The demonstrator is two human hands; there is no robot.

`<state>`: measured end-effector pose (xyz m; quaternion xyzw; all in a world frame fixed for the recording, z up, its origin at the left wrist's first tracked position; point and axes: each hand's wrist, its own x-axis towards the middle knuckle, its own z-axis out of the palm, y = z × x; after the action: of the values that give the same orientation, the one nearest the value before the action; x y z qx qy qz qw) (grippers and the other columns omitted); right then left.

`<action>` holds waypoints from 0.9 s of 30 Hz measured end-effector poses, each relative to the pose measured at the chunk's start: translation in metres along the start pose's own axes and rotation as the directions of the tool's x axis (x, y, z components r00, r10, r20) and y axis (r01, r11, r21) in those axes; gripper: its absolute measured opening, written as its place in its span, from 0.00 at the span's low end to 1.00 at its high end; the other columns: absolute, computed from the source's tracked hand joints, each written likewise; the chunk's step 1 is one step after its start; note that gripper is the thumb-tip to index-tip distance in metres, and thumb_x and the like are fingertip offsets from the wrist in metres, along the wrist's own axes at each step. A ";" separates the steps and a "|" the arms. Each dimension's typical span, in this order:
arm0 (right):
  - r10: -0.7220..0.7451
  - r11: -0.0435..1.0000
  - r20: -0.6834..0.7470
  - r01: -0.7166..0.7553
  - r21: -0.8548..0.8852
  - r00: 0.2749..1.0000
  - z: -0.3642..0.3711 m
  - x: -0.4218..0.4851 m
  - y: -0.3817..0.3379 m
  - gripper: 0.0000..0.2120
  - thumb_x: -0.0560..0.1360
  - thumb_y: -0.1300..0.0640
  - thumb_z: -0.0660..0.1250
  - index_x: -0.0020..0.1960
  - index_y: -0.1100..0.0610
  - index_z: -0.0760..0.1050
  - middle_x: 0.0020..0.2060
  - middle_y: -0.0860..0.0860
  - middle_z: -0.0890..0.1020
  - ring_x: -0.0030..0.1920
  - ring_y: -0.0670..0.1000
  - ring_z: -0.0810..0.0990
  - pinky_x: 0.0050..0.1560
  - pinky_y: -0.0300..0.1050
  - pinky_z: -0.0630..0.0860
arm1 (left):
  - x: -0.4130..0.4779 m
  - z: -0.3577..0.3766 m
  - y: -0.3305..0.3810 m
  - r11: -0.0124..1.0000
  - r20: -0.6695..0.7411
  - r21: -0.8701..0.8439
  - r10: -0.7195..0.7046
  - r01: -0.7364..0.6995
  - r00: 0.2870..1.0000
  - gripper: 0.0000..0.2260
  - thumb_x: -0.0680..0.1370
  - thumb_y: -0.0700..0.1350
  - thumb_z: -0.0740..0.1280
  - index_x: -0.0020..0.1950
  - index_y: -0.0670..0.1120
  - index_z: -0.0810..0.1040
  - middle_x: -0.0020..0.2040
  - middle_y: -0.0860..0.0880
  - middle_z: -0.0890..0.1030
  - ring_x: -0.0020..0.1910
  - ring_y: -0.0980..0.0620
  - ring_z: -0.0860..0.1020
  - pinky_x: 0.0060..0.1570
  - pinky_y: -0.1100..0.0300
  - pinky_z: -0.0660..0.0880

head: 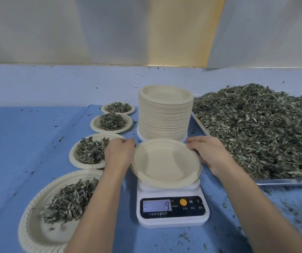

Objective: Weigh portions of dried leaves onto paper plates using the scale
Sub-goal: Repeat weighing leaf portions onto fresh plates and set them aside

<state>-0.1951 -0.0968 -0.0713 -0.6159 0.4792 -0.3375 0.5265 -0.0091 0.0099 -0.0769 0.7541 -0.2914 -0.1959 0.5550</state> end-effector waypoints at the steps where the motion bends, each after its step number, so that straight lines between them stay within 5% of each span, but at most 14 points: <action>1: -0.006 1.000 -0.004 0.006 -0.015 1.000 0.001 -0.002 -0.001 0.13 0.74 0.67 0.65 0.56 0.72 0.76 0.40 0.65 0.77 0.36 0.56 0.70 0.31 0.41 0.65 | 0.000 0.000 0.000 1.000 0.000 -0.002 -0.001 0.001 1.000 0.08 0.75 0.43 0.62 0.39 0.42 0.77 0.36 0.41 0.74 0.35 0.49 0.68 0.38 0.55 0.63; 3: -0.023 1.000 -0.008 0.022 -0.016 1.000 0.002 -0.002 -0.001 0.18 0.74 0.65 0.64 0.59 0.76 0.68 0.45 0.78 0.70 0.35 0.59 0.68 0.35 0.44 0.61 | 0.001 -0.001 -0.001 1.000 0.001 0.001 0.001 -0.001 1.000 0.07 0.75 0.42 0.62 0.39 0.42 0.77 0.37 0.41 0.74 0.35 0.49 0.68 0.39 0.56 0.63; 4: -0.027 1.000 -0.020 0.027 -0.005 0.999 0.003 -0.002 0.000 0.19 0.75 0.65 0.64 0.60 0.76 0.66 0.51 0.79 0.69 0.37 0.70 0.70 0.39 0.46 0.61 | 0.002 -0.001 -0.001 1.000 0.001 0.009 0.009 -0.009 1.000 0.07 0.75 0.42 0.62 0.40 0.43 0.76 0.37 0.42 0.74 0.36 0.49 0.69 0.39 0.56 0.64; 6: -0.033 0.999 -0.068 0.034 0.015 0.997 0.002 0.001 0.002 0.18 0.75 0.63 0.64 0.59 0.76 0.68 0.46 0.76 0.74 0.46 0.50 0.66 0.44 0.47 0.61 | 0.001 0.000 0.000 0.999 -0.016 0.025 0.046 -0.046 0.999 0.07 0.76 0.42 0.61 0.40 0.44 0.76 0.38 0.42 0.75 0.37 0.50 0.70 0.41 0.56 0.65; 10: -0.045 0.999 -0.120 0.046 0.011 0.992 -0.001 0.003 0.000 0.07 0.77 0.57 0.66 0.43 0.58 0.79 0.38 0.54 0.80 0.39 0.51 0.76 0.42 0.44 0.73 | -0.008 0.002 0.012 0.982 -0.145 0.062 0.186 -0.178 0.972 0.08 0.78 0.43 0.60 0.44 0.44 0.78 0.36 0.50 0.78 0.32 0.51 0.72 0.34 0.60 0.66; 13: -0.093 0.996 -0.100 0.094 0.002 0.991 -0.003 0.003 -0.001 0.06 0.77 0.57 0.65 0.49 0.55 0.80 0.42 0.52 0.82 0.43 0.48 0.79 0.43 0.42 0.76 | -0.020 0.005 0.029 0.960 -0.174 -0.002 0.274 -0.279 0.946 0.07 0.78 0.45 0.61 0.45 0.50 0.77 0.41 0.55 0.80 0.39 0.60 0.75 0.38 0.62 0.69; 16: -0.165 0.984 -0.139 0.153 -0.089 0.976 -0.010 0.005 -0.001 0.08 0.77 0.57 0.64 0.53 0.54 0.81 0.42 0.49 0.83 0.44 0.50 0.81 0.50 0.52 0.78 | -0.032 0.011 0.047 0.934 -0.084 -0.134 0.323 -0.332 0.942 0.10 0.77 0.42 0.61 0.41 0.50 0.80 0.40 0.55 0.83 0.43 0.57 0.79 0.46 0.59 0.73; 21: -0.264 0.959 -0.265 0.225 -0.171 0.927 -0.040 0.007 -0.003 0.09 0.75 0.60 0.64 0.44 0.49 0.81 0.39 0.47 0.83 0.42 0.50 0.81 0.48 0.50 0.79 | -0.050 0.037 0.074 0.904 0.053 -0.265 0.362 -0.336 0.931 0.10 0.77 0.43 0.62 0.39 0.51 0.81 0.35 0.55 0.83 0.37 0.63 0.79 0.39 0.64 0.70; 24: -0.377 0.853 -0.298 0.204 -0.480 0.877 -0.065 0.009 0.004 0.08 0.74 0.59 0.64 0.47 0.50 0.82 0.35 0.43 0.80 0.32 0.42 0.75 0.30 0.30 0.68 | -0.057 0.053 0.089 0.887 0.088 -0.298 0.392 -0.352 0.916 0.13 0.77 0.42 0.62 0.36 0.52 0.80 0.33 0.56 0.83 0.35 0.63 0.79 0.38 0.65 0.70; 27: -0.352 0.676 -0.199 0.101 -0.730 0.915 -0.083 0.012 0.012 0.13 0.75 0.58 0.64 0.57 0.51 0.80 0.45 0.52 0.81 0.37 0.51 0.79 0.35 0.42 0.74 | -0.064 0.068 0.098 0.878 0.115 -0.338 0.397 -0.340 0.910 0.13 0.77 0.42 0.62 0.36 0.52 0.80 0.32 0.57 0.82 0.34 0.64 0.79 0.36 0.69 0.72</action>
<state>-0.2709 -0.1348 -0.0655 -0.7610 0.5693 -0.2879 0.1176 -0.1211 -0.0179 -0.0062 0.5667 -0.4449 -0.1973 0.6648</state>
